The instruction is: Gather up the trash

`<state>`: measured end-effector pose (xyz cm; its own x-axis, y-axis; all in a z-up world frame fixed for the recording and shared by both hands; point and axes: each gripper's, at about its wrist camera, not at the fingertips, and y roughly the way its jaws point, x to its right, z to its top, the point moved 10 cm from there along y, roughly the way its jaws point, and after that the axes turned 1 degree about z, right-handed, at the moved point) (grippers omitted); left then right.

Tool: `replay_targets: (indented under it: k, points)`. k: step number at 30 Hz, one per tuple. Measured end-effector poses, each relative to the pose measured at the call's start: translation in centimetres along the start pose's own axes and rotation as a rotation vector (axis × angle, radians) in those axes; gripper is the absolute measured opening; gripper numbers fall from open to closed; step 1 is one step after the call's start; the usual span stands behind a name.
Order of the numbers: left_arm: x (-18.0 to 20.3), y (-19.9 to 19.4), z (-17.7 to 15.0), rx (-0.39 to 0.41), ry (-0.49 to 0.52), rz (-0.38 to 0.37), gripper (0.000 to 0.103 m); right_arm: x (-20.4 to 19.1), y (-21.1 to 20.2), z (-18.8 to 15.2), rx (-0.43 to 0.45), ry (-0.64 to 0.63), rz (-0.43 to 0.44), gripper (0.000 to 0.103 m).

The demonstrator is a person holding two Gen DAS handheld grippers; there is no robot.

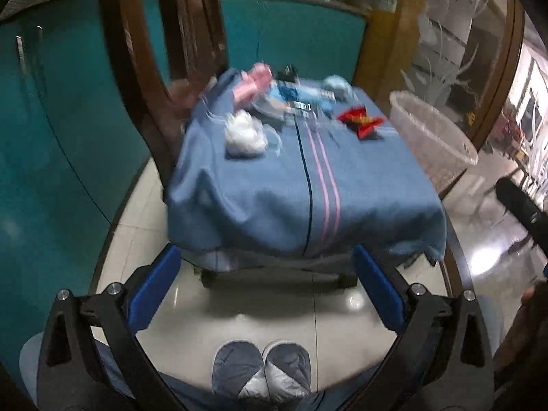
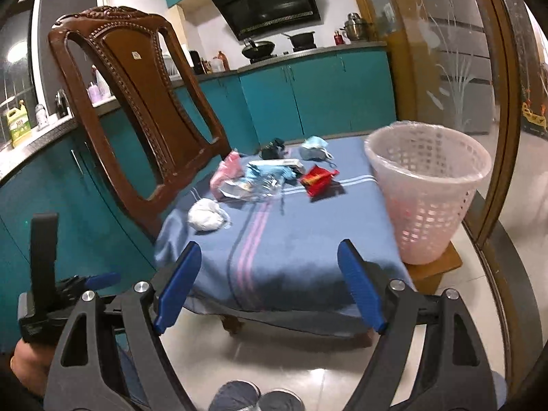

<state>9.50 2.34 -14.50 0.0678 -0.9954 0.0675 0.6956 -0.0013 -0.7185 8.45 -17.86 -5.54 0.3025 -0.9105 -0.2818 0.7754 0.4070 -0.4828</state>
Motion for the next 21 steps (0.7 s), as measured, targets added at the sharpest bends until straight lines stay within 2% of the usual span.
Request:
replay_targets:
  k: [2,4,11,21]
  points:
    - [0.4,-0.8,0.9,0.044,0.016,0.007,0.1,-0.8,-0.1,-0.2,-0.008,-0.019,0.001,0.08]
    - [1.0,-0.8,1.2,0.051,0.021,-0.004,0.1,-0.9,-0.5,-0.5,-0.009,-0.022,-0.007,0.08]
    - [2.4,-0.9,0.2,0.031,0.049,-0.037,0.1,0.8,-0.9,-1.9,-0.046,0.006,-0.054,0.08]
    - [2.0,-0.8,0.3,0.029,0.044,-0.033,0.1,0.2,-0.7,-1.8,-0.05,-0.01,-0.04,0.08]
